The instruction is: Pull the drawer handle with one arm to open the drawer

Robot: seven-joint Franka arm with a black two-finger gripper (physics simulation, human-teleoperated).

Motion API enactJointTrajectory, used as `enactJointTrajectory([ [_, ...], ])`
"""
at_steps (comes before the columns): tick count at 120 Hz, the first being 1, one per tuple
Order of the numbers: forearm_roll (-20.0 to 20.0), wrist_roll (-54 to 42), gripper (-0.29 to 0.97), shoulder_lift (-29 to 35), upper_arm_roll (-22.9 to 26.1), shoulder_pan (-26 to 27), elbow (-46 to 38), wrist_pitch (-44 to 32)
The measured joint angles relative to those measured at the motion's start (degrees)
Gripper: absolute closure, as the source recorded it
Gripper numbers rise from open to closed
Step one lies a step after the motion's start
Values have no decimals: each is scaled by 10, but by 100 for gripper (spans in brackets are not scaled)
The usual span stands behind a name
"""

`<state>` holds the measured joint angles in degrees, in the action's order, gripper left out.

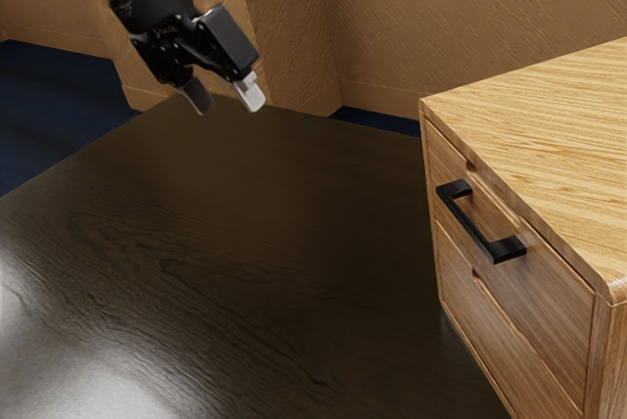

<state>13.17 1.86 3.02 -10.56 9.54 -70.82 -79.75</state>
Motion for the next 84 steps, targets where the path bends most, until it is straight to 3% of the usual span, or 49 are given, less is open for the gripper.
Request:
enactJointTrajectory([
  [36,-34,159,0,50,99,3,-28,30],
  [53,-49,228,0,161,160,-3,-175,-33],
  [84,-41,373,0,174,222,-29,-216,-126],
])
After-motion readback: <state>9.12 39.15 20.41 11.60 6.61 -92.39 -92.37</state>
